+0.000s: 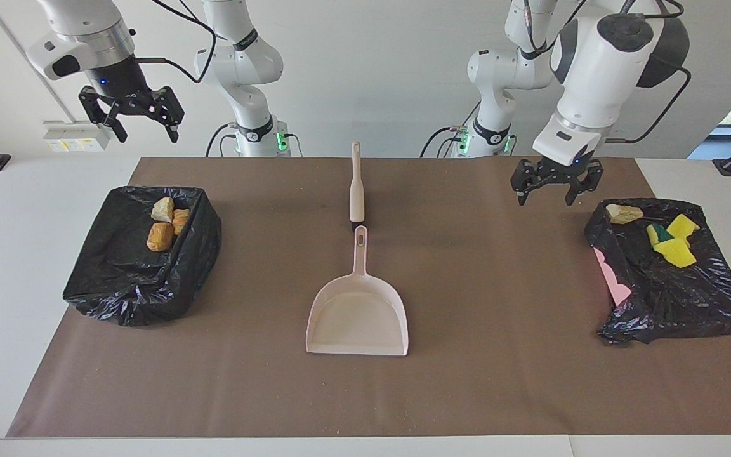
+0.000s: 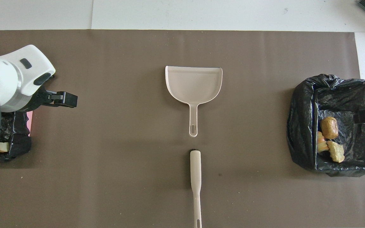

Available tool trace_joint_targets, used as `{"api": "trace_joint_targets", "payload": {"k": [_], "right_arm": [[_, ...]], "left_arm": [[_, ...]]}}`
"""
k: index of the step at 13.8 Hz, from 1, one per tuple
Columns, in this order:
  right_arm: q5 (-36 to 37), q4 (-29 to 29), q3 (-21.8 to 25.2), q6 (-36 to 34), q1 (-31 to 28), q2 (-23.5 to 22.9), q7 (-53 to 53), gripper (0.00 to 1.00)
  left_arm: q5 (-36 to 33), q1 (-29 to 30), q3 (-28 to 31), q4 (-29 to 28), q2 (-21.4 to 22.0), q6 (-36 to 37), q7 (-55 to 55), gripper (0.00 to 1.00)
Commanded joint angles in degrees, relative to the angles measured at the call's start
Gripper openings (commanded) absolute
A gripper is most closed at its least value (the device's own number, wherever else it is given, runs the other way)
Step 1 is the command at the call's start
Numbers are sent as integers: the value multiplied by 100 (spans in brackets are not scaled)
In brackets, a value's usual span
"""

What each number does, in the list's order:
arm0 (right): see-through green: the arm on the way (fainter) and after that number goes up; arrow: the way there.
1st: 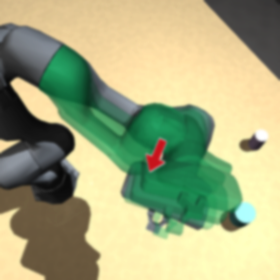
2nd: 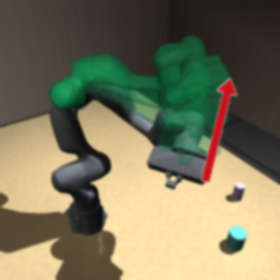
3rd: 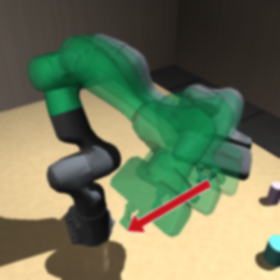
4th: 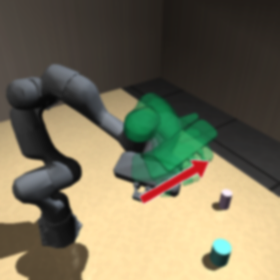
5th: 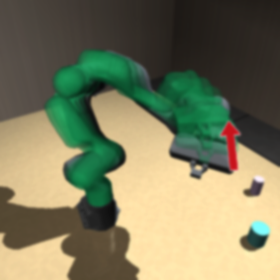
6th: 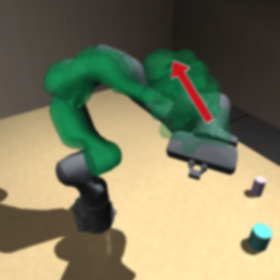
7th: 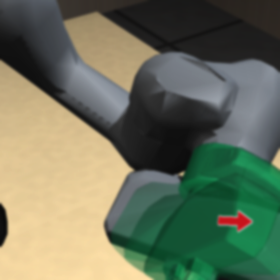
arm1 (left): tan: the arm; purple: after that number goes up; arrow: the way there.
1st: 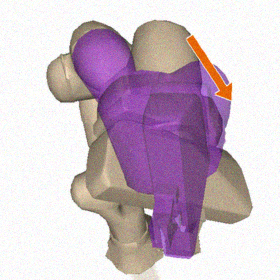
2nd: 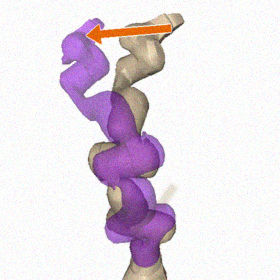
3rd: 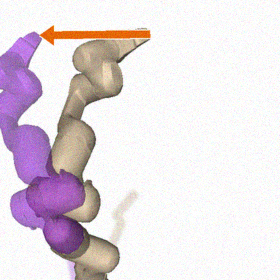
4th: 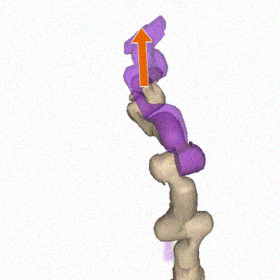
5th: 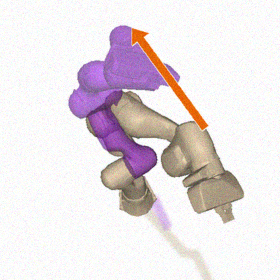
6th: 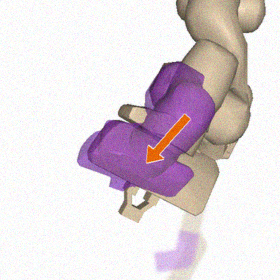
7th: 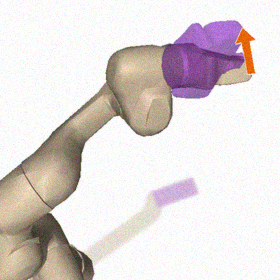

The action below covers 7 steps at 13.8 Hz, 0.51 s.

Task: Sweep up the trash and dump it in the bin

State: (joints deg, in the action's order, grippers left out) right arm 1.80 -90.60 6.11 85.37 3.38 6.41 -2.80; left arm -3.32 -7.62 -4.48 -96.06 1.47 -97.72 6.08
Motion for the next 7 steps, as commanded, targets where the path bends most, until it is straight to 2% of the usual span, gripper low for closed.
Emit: {"api": "trace_joint_targets", "payload": {"k": [1,4,7], "right_arm": [[22,-195,-40,103,-39,150,-133,100],[22,-195,-40,94,-39,150,-133,100],[22,-204,-40,94,-39,150,-133,100]], "left_arm": [[120,453,-10,945,-32,953,-387,100],[297,831,-1,1729,-191,1728,-924,100],[306,938,-1,1793,-183,1897,-1223,100]]}}
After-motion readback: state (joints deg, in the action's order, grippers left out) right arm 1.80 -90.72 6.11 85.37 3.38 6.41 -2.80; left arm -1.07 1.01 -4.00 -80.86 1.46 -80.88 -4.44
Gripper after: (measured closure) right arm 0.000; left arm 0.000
